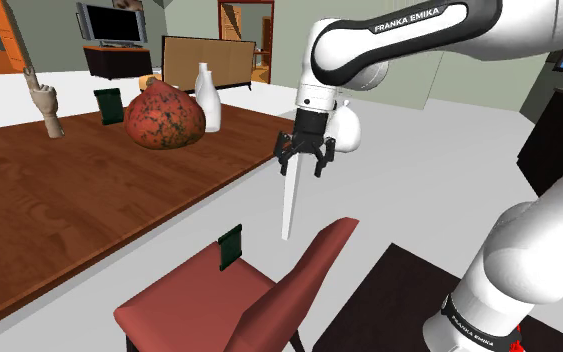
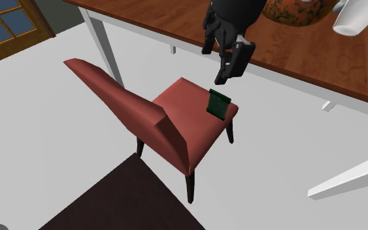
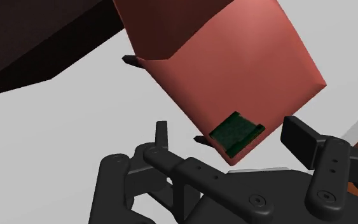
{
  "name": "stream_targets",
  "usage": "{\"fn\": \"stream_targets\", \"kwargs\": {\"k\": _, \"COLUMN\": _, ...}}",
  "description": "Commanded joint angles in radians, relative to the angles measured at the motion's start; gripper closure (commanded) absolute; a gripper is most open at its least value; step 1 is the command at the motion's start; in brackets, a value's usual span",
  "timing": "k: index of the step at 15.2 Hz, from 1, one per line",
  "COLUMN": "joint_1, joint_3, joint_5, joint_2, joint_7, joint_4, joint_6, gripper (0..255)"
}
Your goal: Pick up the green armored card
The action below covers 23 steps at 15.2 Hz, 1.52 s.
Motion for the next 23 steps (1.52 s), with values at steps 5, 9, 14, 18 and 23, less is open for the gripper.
{"fn": "stream_targets", "kwargs": {"k": 5, "joint_1": -0.014, "joint_3": 0.027, "joint_5": 0.038, "joint_2": 0.24, "joint_7": 0.199, "joint_4": 0.111, "joint_6": 0.101, "gripper": 0}}
{"fn": "stream_targets", "kwargs": {"k": 9, "joint_1": -0.016, "joint_3": 0.024, "joint_5": 0.061, "joint_2": 0.396, "joint_7": 0.313, "joint_4": 0.195, "joint_6": 0.158, "gripper": 0}}
{"fn": "stream_targets", "kwargs": {"k": 14, "joint_1": -0.013, "joint_3": 0.008, "joint_5": 0.098, "joint_2": 0.586, "joint_7": 0.438, "joint_4": 0.311, "joint_6": 0.218, "gripper": 0}}
{"fn": "stream_targets", "kwargs": {"k": 18, "joint_1": -0.012, "joint_3": -0.009, "joint_5": 0.137, "joint_2": 0.734, "joint_7": 0.527, "joint_4": 0.411, "joint_6": 0.256, "gripper": 0}}
{"fn": "stream_targets", "kwargs": {"k": 23, "joint_1": 0.005, "joint_3": -0.052, "joint_5": 0.21, "joint_2": 0.913, "joint_7": 0.619, "joint_4": 0.547, "joint_6": 0.29, "gripper": 0}}
